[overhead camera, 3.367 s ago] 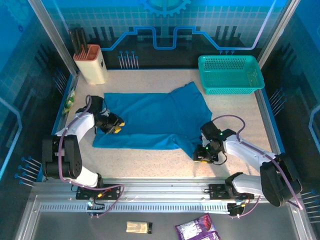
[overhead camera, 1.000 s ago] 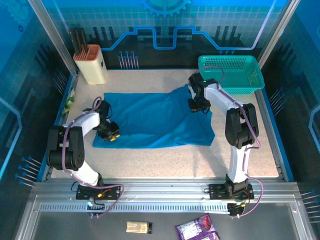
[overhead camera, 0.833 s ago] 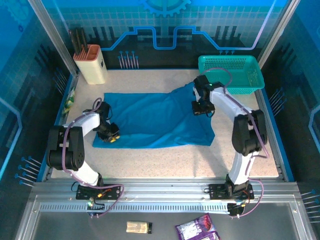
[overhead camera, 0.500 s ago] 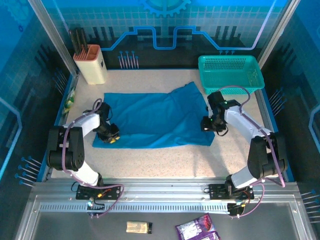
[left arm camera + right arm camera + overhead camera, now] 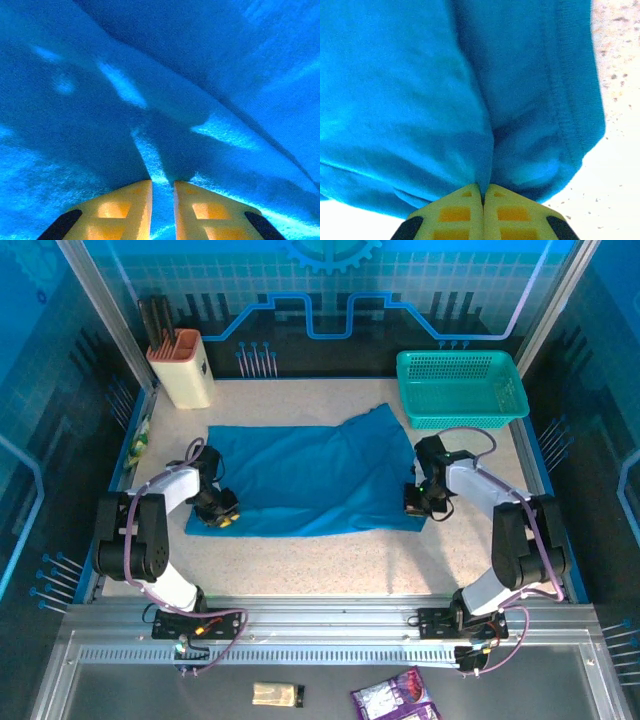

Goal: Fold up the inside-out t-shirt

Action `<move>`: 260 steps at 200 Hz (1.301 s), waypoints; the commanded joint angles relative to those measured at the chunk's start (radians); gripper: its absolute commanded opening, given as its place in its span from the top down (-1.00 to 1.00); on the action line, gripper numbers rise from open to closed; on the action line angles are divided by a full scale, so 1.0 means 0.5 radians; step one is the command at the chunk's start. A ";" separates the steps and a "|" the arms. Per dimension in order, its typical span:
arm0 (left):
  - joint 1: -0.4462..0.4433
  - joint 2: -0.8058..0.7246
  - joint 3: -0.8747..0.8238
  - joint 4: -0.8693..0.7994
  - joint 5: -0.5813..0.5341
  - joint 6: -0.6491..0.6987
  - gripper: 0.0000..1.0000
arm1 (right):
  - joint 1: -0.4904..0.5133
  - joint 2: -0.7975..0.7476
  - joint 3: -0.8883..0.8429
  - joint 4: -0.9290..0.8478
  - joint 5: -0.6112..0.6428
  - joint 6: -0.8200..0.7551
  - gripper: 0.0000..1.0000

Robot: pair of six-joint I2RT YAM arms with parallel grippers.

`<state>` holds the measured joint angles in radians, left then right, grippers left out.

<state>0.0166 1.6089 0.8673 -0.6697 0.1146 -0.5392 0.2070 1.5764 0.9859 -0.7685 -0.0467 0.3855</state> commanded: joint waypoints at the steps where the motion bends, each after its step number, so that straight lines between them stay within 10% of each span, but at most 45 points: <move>1: 0.000 -0.026 -0.016 -0.041 -0.060 0.048 0.62 | -0.057 0.062 0.143 -0.029 0.112 -0.049 1.00; 38: 0.011 -0.027 -0.032 -0.044 -0.057 0.045 0.62 | -0.127 0.204 0.261 -0.059 0.179 -0.126 1.00; 103: 0.014 -0.058 -0.034 -0.053 -0.056 0.048 0.61 | -0.235 0.009 0.126 -0.080 0.097 0.017 0.20; 191: 0.016 -0.051 -0.023 -0.058 -0.055 0.049 0.61 | -0.564 -0.095 -0.422 0.312 -0.515 0.217 0.36; 260: 0.019 -0.060 -0.030 -0.065 -0.066 0.047 0.61 | -0.573 0.122 -0.396 0.329 -0.469 0.273 0.48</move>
<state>0.0177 1.6043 0.8665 -0.6735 0.1005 -0.5392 -0.0795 1.5734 0.7876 -0.6380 -0.2691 0.5007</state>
